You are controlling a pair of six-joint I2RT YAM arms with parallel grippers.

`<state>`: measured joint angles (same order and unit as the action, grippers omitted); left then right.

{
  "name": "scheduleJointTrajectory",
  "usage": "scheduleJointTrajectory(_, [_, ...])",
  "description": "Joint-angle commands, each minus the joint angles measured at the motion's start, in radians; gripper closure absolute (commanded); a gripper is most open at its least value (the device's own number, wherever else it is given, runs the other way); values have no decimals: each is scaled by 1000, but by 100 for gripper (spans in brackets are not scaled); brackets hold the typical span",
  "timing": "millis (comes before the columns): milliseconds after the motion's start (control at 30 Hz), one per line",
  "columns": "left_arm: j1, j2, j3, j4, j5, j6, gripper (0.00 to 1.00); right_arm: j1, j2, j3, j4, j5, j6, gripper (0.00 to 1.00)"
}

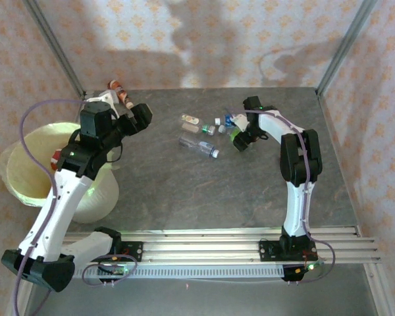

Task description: Put the plastic bottles in the bin

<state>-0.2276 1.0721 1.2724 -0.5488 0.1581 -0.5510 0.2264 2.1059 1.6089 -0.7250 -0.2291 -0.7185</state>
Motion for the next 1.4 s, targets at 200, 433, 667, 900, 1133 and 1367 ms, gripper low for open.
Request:
scheduleJointTrajectory(200, [-13, 58, -2, 91, 108, -50, 0, 21, -225, -185, 115, 42, 151, 40])
scheduleJointTrajectory(433, [-112, 175, 37, 171, 147, -73, 0, 65, -498, -424, 340, -35, 367, 48])
scheduleJointTrajectory(667, [-248, 319, 115, 190, 135, -34, 0, 121, -720, -606, 457, -97, 505, 52])
scheduleJointTrajectory(900, [-326, 410, 102, 276, 151, -105, 0, 185, -874, -730, 544, -161, 636, 53])
scheduleJointTrajectory(1133, [-404, 498, 111, 297, 127, -183, 0, 203, -885, -754, 642, -235, 739, 54])
scheduleJointTrajectory(1367, [-435, 561, 124, 387, 183, -228, 0, 237, -815, -719, 710, -323, 768, 53])
